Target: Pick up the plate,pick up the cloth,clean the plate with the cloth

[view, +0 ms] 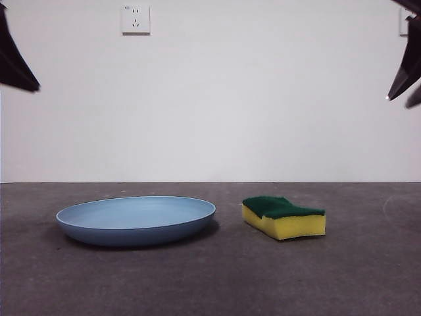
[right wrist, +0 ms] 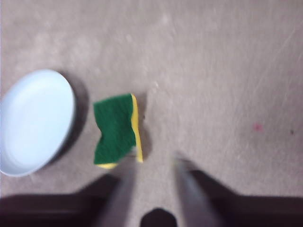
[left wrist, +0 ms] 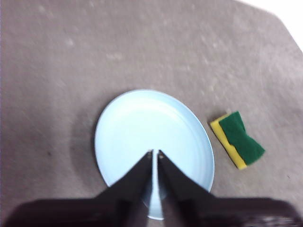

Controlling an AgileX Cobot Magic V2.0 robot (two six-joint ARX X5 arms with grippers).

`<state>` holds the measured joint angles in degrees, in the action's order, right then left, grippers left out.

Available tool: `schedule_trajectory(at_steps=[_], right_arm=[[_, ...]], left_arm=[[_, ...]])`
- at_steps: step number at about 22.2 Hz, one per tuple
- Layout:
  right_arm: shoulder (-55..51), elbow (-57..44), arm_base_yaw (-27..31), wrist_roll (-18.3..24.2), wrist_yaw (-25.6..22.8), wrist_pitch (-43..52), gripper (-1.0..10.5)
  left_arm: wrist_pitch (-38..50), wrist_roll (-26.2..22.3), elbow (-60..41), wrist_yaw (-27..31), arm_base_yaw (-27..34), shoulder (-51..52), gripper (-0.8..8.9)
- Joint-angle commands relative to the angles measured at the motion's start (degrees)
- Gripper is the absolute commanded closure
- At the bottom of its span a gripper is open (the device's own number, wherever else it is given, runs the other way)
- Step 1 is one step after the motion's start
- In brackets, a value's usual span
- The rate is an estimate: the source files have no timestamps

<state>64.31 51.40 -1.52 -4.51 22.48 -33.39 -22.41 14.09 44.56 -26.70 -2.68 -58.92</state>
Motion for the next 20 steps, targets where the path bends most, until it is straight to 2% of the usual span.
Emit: schedule_trajectory(at_steps=[1,4,7,15,20], right_arm=[[0.31,-0.13,-0.15,1.01,0.09,-0.33,4.0],[0.31,-0.13,-0.15,0.92,0.04,-0.39,4.1],[0.31,-0.13,-0.98,0.63,0.02,-0.48,4.1],[0.31,-0.13,-2.69,-0.63,-0.04,-0.50,4.1],[0.31,-0.13,-2.69,-0.63,-0.04,-0.50,4.1]], left_arm=[[0.85,-0.61,-0.11,-1.11,-0.02,-3.45,4.27],[2.43,-0.61,-0.09,-3.48,-0.61,-6.25,4.04],[2.05,-2.25,2.91,-3.02,-1.42,-10.38,4.10],[-11.28,-9.77,20.00,13.27,-5.53,-27.65,4.10],[-11.28,-9.90,22.21,16.22,-7.93,-36.46,4.12]])
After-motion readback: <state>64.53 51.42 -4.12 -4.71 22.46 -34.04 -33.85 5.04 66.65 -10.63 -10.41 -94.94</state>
